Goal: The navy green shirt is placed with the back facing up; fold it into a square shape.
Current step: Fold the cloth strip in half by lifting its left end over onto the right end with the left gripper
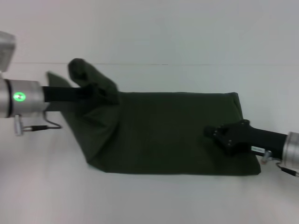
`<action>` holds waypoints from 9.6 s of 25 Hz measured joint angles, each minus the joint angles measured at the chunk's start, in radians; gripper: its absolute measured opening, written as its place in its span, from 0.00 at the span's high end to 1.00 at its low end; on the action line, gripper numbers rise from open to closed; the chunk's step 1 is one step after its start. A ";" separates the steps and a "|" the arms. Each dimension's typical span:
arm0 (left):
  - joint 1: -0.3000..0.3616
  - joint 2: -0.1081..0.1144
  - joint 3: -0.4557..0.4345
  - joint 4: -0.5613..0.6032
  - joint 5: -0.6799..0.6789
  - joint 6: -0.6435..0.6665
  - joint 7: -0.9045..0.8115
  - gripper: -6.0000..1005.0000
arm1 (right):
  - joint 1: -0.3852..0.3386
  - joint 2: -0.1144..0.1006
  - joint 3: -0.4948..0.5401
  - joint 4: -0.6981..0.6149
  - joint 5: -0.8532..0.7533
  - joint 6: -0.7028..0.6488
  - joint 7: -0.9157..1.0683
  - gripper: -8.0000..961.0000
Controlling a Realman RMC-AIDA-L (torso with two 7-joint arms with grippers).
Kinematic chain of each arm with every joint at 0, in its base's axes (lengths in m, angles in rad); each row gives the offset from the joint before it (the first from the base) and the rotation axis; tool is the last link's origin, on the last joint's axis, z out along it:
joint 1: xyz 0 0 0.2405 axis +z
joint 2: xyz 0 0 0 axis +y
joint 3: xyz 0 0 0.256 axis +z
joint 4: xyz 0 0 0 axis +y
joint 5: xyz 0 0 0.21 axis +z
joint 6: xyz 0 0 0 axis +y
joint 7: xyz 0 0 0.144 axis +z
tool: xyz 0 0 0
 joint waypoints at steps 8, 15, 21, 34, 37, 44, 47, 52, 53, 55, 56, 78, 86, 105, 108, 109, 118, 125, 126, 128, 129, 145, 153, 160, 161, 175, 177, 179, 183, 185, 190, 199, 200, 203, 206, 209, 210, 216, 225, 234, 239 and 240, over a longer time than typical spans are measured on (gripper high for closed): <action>-0.082 -0.102 0.051 -0.018 -0.009 -0.041 0.007 0.94 | -0.150 -0.003 0.052 -0.054 0.074 -0.059 0.000 0.94; -0.151 -0.112 0.143 -0.211 -0.132 -0.187 0.064 0.94 | -0.201 -0.007 0.101 -0.057 0.068 -0.095 0.000 0.93; -0.169 -0.116 0.188 -0.296 -0.276 -0.250 0.131 0.94 | -0.211 -0.013 0.102 -0.057 0.067 -0.100 0.000 0.92; -0.238 -0.118 0.318 -0.443 -0.487 -0.362 0.255 0.94 | -0.222 -0.016 0.103 -0.057 0.063 -0.117 0.000 0.90; -0.271 -0.118 0.330 -0.516 -0.520 -0.422 0.319 0.94 | -0.227 -0.017 0.103 -0.057 0.063 -0.120 0.000 0.90; -0.304 -0.118 0.317 -0.628 -0.582 -0.485 0.449 0.94 | -0.238 -0.017 0.105 -0.057 0.063 -0.121 0.000 0.89; -0.305 -0.118 0.314 -0.662 -0.641 -0.487 0.519 0.94 | -0.243 -0.017 0.105 -0.057 0.063 -0.122 0.000 0.88; -0.313 -0.118 0.283 -0.725 -0.731 -0.491 0.624 0.91 | -0.249 -0.018 0.106 -0.057 0.063 -0.126 0.000 0.87; -0.316 -0.118 0.269 -0.735 -0.734 -0.492 0.641 0.90 | -0.254 -0.019 0.108 -0.057 0.063 -0.129 0.000 0.87; -0.319 -0.118 0.236 -0.755 -0.735 -0.493 0.686 0.88 | -0.256 -0.019 0.111 -0.057 0.063 -0.129 0.000 0.87; -0.319 -0.118 0.217 -0.765 -0.734 -0.493 0.713 0.87 | -0.257 -0.020 0.111 -0.057 0.063 -0.129 0.000 0.87; 0.012 -0.105 0.319 -0.427 -0.701 0.009 0.844 0.23 | -0.229 -0.087 0.162 -0.065 0.063 -0.277 0.244 0.83; 0.268 -0.059 0.323 -0.194 -0.648 0.256 1.079 0.05 | -0.083 -0.113 0.148 -0.180 0.007 -0.278 0.651 0.68; 0.321 -0.045 0.262 -0.182 -0.473 0.287 1.230 0.06 | 0.266 -0.112 0.048 -0.117 -0.428 0.027 1.169 0.30; 0.325 -0.045 0.262 -0.182 -0.472 0.291 1.230 0.05 | 0.276 -0.096 -0.001 -0.102 -0.429 0.082 1.169 0.30; 0.327 -0.046 0.262 -0.182 -0.472 0.293 1.230 0.05 | 0.277 -0.091 -0.011 -0.102 -0.429 0.091 1.168 0.30; 0.335 -0.050 0.262 -0.187 -0.472 0.286 1.231 0.05 | 0.283 -0.065 -0.092 -0.112 -0.429 0.169 1.133 0.30; 0.336 -0.051 0.262 -0.187 -0.473 0.284 1.231 0.05 | 0.274 -0.053 -0.099 -0.122 -0.423 0.174 1.101 0.49; 0.335 -0.051 0.262 -0.188 -0.476 0.284 1.231 0.05 | 0.273 -0.053 -0.097 -0.122 -0.423 0.174 1.101 0.54; 0.335 -0.051 0.262 -0.189 -0.478 0.283 1.231 0.05 | 0.271 -0.053 -0.094 -0.122 -0.423 0.174 1.101 0.64; 0.335 -0.052 0.262 -0.189 -0.479 0.283 1.231 0.05 | 0.269 -0.053 -0.093 -0.122 -0.423 0.173 1.101 0.69; 0.331 -0.052 0.247 -0.190 -0.472 0.269 1.223 0.06 | 0.195 -0.071 -0.091 -0.125 -0.255 0.133 1.020 0.98; 0.328 -0.051 0.247 -0.190 -0.472 0.265 1.222 0.05 | 0.103 -0.073 -0.086 -0.126 -0.122 0.089 0.993 0.98; 0.322 -0.050 0.247 -0.190 -0.472 0.258 1.222 0.05 | 0.004 -0.071 0.015 -0.119 -0.027 0.024 0.926 0.98; 0.320 -0.049 0.247 -0.190 -0.472 0.258 1.222 0.05 | -0.008 -0.070 0.031 -0.117 -0.021 0.015 0.915 0.98; 0.309 -0.048 0.253 -0.190 -0.472 0.244 1.219 0.06 | -0.106 -0.042 0.141 -0.095 0.010 -0.098 0.803 0.98; 0.308 -0.048 0.254 -0.190 -0.472 0.243 1.219 0.05 | -0.114 -0.042 0.158 -0.095 0.019 -0.128 0.795 0.98; 0.306 -0.047 0.254 -0.190 -0.472 0.243 1.216 0.05 | -0.120 -0.046 0.177 -0.095 0.019 -0.149 0.793 0.98; 0.303 -0.043 0.252 -0.190 -0.472 0.241 1.198 0.06 | -0.144 -0.052 0.202 -0.095 0.017 -0.156 0.791 0.98; 0.303 -0.043 0.254 -0.190 -0.472 0.238 1.197 0.06 | -0.161 -0.052 0.203 -0.095 0.013 -0.151 0.790 0.98; 0.300 -0.043 0.256 -0.190 -0.472 0.228 1.198 0.05 | -0.186 -0.051 0.205 -0.054 0.012 -0.128 0.754 0.98; 0.296 -0.043 0.256 -0.188 -0.472 0.221 1.196 0.05 | -0.220 -0.055 0.225 -0.035 0.013 -0.130 0.724 0.98; 0.296 -0.043 0.256 -0.189 -0.472 0.221 1.197 0.05 | -0.226 -0.055 0.225 -0.035 0.011 -0.124 0.722 0.98; 0.293 -0.043 0.256 -0.190 -0.472 0.218 1.198 0.05 | -0.236 -0.051 0.222 -0.033 0.010 -0.111 0.713 0.98; 0.289 -0.044 0.256 -0.190 -0.472 0.214 1.199 0.06 | -0.238 -0.049 0.221 -0.019 0.000 -0.102 0.707 0.98; 0.288 -0.045 0.256 -0.190 -0.470 0.209 1.199 0.06 | -0.238 -0.050 0.221 -0.001 -0.014 -0.083 0.699 0.98; 0.288 -0.046 0.256 -0.190 -0.470 0.208 1.199 0.06 | -0.238 -0.050 0.221 0.002 -0.014 -0.080 0.697 0.98; 0.289 -0.046 0.256 -0.190 -0.469 0.205 1.199 0.06 | -0.256 -0.051 0.229 0.008 -0.015 -0.076 0.680 0.98; 0.287 -0.046 0.256 -0.191 -0.469 0.204 1.198 0.05 | -0.261 -0.063 0.235 0.038 -0.010 -0.074 0.693 0.98; 0.288 -0.044 0.256 -0.192 -0.469 0.204 1.195 0.05 | -0.264 -0.086 0.225 0.046 -0.015 -0.114 0.693 0.98; 0.294 -0.044 0.252 -0.192 -0.469 0.205 1.194 0.05 | -0.262 -0.100 0.285 0.020 -0.007 -0.195 0.657 0.84; 0.294 -0.044 0.250 -0.192 -0.469 0.206 1.194 0.05 | -0.258 -0.100 0.301 0.008 -0.007 -0.206 0.658 0.81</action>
